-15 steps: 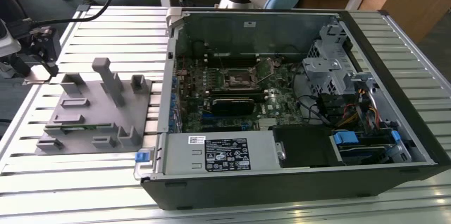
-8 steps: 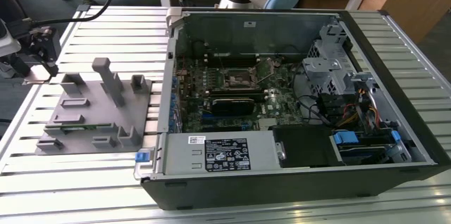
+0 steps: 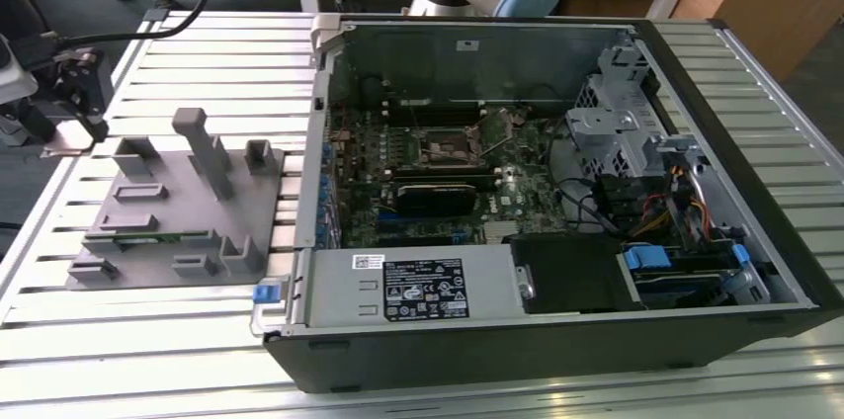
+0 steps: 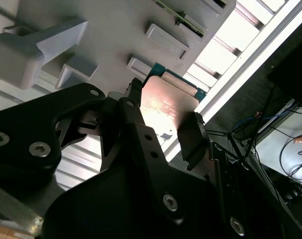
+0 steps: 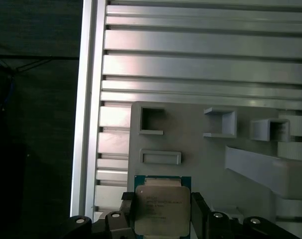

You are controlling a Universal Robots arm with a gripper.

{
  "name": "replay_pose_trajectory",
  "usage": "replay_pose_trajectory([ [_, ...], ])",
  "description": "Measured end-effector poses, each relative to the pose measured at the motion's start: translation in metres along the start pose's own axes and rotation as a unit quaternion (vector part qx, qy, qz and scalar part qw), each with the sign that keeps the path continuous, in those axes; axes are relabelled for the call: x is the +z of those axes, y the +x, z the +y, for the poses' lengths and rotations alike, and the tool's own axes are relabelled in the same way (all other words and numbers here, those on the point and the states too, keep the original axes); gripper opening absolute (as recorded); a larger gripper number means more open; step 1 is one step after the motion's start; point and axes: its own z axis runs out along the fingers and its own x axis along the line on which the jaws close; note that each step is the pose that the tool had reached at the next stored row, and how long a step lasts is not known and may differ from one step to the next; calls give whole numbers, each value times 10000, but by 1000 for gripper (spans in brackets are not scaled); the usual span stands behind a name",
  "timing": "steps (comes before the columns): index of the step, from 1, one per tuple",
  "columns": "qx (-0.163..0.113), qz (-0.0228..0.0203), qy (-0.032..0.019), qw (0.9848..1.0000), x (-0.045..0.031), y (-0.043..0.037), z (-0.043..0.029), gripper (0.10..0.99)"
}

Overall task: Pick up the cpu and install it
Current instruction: 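Pick up the cpu and move it towards the insertion slot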

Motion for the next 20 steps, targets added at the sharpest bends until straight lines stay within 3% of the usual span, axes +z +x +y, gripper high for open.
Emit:
replay_pose_trajectory([
  [20,0,-1,-1,10000,-53,1,3,541],
])
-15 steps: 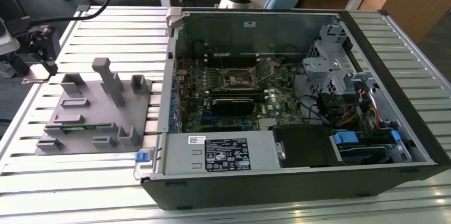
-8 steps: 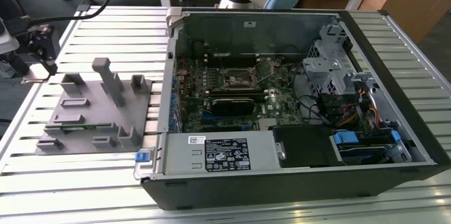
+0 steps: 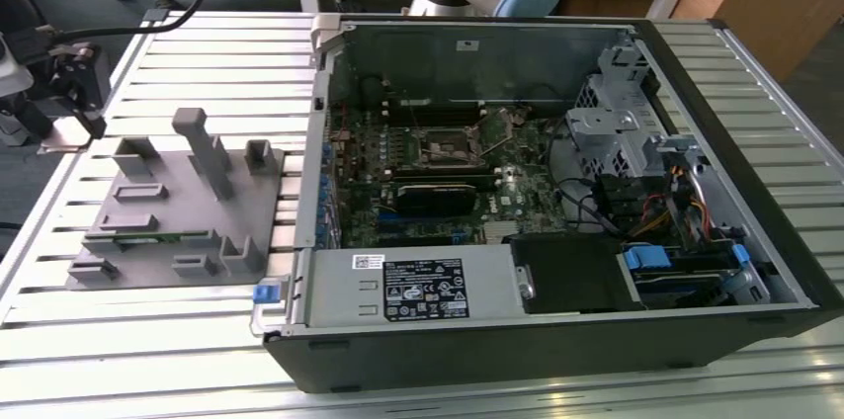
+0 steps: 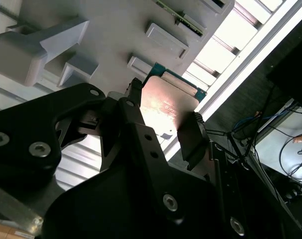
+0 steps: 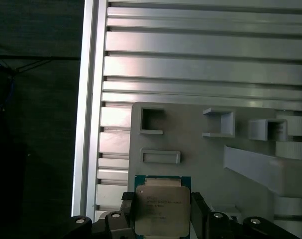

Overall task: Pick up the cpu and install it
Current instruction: 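Pick up the cpu and move it towards the insertion slot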

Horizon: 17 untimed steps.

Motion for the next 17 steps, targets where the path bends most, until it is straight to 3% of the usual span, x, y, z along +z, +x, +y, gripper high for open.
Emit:
replay_pose_trajectory([
  [5,0,0,0,10000,-42,1,2,541],
  [17,0,0,0,10000,-61,1,3,541],
])
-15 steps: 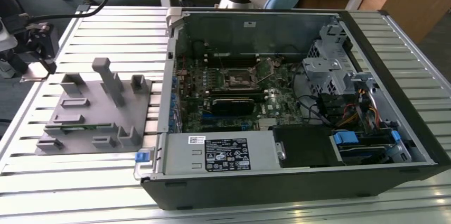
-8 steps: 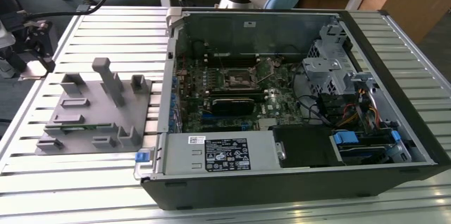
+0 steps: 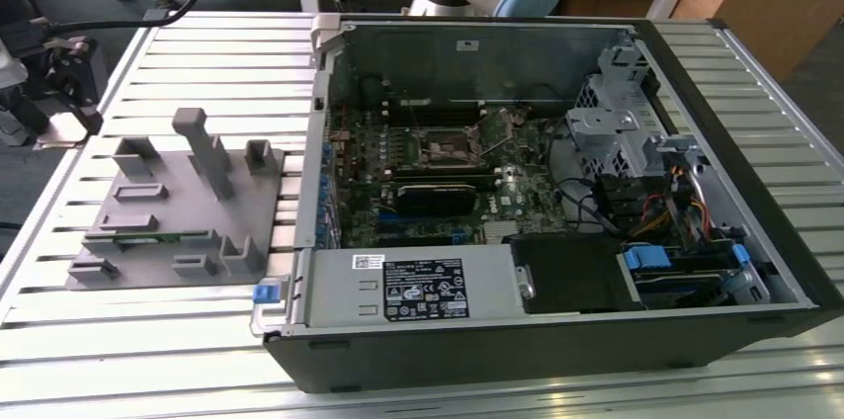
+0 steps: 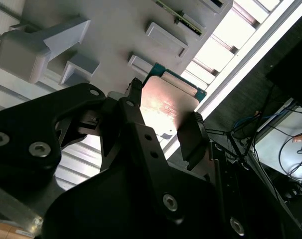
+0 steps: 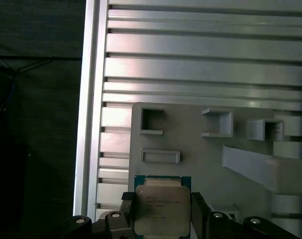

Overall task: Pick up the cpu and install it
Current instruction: 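Pick up the cpu and move it towards the insertion slot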

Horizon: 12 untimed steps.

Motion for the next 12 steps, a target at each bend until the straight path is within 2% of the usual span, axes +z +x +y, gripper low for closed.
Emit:
replay_pose_trajectory([
  [12,0,0,0,10000,-43,1,2,541],
])
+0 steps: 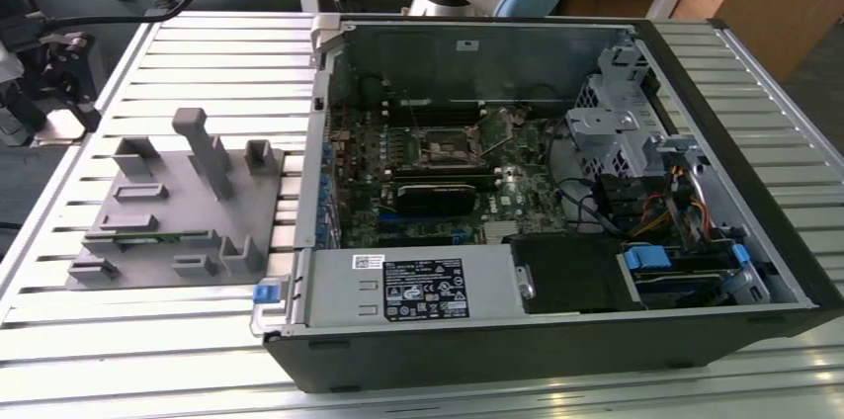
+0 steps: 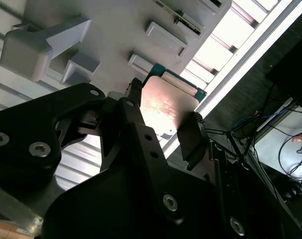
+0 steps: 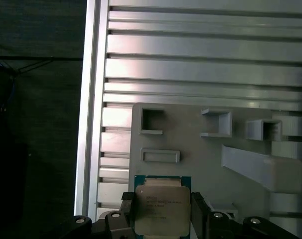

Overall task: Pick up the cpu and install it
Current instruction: 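Pick up the cpu and move it towards the insertion slot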

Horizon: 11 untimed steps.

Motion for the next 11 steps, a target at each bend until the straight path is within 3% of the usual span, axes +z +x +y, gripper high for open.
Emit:
replay_pose_trajectory([
  [11,0,0,0,10000,-37,1,2,541],
])
